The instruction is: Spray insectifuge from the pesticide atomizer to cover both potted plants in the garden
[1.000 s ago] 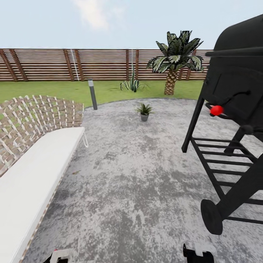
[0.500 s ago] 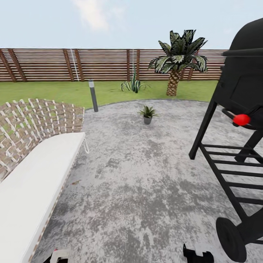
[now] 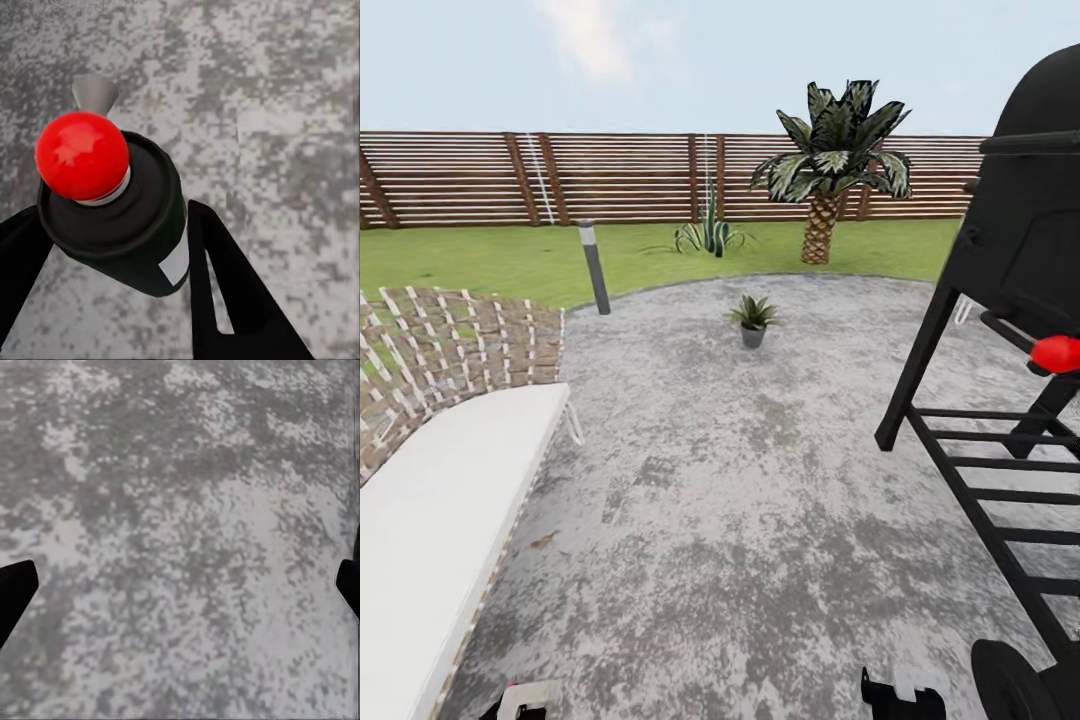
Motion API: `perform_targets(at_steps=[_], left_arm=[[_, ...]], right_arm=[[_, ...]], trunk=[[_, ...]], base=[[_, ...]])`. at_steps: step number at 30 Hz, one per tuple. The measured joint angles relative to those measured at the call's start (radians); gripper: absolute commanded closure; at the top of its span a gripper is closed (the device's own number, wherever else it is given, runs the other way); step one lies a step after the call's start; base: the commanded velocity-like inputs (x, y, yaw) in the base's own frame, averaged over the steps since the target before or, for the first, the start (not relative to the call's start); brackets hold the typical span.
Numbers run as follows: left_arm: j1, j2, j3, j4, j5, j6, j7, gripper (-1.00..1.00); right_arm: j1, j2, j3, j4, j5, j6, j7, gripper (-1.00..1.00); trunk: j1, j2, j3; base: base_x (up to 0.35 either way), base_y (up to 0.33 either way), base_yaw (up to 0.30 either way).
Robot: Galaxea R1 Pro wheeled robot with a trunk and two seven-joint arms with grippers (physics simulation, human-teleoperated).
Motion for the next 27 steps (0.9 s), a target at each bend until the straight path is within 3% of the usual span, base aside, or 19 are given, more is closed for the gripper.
perform_targets(at_steps=[6, 27], left_arm=[[0.000, 0.000, 0.000, 0.000, 0.000, -0.001, 0.000, 1.00], [0.000, 0.000, 0.000, -0.001, 0.000, -0.001, 0.000, 1.00]], right_arm=[[0.000, 0.000, 0.000, 0.000, 0.000, 0.000, 0.000, -1.00], [0.000, -0.004, 0.000, 0.000, 0.002, 0.000, 0.005, -1.00]], trunk=[[0.000, 0.000, 0.000], [0.000, 0.000, 0.000]], base=[[0.336, 0.000, -0.182], [0.337, 0.000, -0.004]])
